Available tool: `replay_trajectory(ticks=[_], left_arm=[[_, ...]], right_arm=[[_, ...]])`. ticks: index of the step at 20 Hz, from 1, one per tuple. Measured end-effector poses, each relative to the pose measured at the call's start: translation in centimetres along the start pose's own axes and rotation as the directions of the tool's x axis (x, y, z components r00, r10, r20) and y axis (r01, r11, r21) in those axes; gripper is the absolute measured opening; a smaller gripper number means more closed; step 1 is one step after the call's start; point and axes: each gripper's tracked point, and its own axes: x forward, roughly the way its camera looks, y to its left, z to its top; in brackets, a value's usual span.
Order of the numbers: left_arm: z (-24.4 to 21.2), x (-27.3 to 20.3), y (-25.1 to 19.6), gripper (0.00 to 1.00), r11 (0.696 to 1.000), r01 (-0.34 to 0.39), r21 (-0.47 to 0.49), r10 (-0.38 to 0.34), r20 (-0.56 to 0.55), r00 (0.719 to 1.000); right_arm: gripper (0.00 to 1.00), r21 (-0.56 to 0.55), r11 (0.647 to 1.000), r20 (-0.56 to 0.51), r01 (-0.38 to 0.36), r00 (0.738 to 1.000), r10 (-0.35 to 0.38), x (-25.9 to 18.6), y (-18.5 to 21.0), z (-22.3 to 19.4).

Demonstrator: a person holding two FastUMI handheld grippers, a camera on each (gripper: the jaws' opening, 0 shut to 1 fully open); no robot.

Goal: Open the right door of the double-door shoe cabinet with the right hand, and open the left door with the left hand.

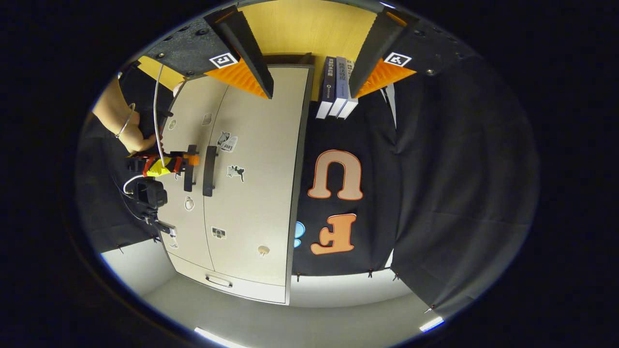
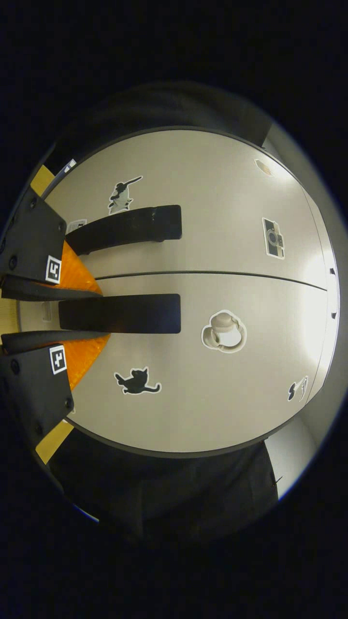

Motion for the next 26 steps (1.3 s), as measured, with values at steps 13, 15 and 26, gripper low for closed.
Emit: replay_trajectory(ticks=[13,15,26], left_arm=[[-0.5,-6.1,-0.4,0.94,1.0,-0.006,-0.001,0.006,0.016,1.0],[-0.3,-7.1,-0.8,0.94,1.0,0.0,0.001,0.0,0.021,1.0],[0.5,-12.5,-0.6,0.94,0.999,-0.047,0.005,0.047,0.04,0.998]], right_arm=[[0.22,-0.046,0.999,-0.016,-0.018,1.0,0.017,-2.7,-1.0,-0.1],[0.22,-0.048,0.999,-0.023,-0.017,1.0,0.016,-3.1,-1.3,-0.1],[0.22,-0.057,0.998,-0.017,-0.026,1.0,0.025,-5.2,-2.7,-0.2]])
